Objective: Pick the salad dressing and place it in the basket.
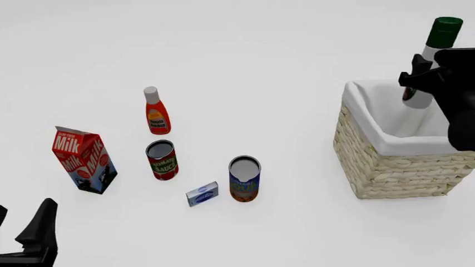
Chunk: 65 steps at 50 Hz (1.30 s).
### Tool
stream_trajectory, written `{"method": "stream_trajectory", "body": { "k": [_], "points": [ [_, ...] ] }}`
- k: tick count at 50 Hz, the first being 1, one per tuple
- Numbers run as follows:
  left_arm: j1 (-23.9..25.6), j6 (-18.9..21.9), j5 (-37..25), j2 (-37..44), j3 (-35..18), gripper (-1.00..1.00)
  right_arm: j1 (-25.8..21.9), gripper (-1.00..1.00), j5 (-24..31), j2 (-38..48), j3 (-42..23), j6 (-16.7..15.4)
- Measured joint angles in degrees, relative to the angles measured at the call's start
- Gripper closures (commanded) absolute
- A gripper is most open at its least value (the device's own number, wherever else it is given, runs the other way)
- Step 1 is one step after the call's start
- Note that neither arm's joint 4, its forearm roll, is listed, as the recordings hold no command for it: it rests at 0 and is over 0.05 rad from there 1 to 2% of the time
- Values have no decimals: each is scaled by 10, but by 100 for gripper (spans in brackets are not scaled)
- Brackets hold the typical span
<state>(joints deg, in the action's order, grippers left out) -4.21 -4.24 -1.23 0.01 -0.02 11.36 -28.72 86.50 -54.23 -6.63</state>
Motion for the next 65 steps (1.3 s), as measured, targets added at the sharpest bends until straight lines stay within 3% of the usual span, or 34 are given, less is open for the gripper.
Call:
{"method": "stream_trajectory", "body": {
  "k": [65],
  "points": [
    [-7, -10, -8, 0, 0, -100, -6, 100, -8, 73, 13, -27]
  ]
}}
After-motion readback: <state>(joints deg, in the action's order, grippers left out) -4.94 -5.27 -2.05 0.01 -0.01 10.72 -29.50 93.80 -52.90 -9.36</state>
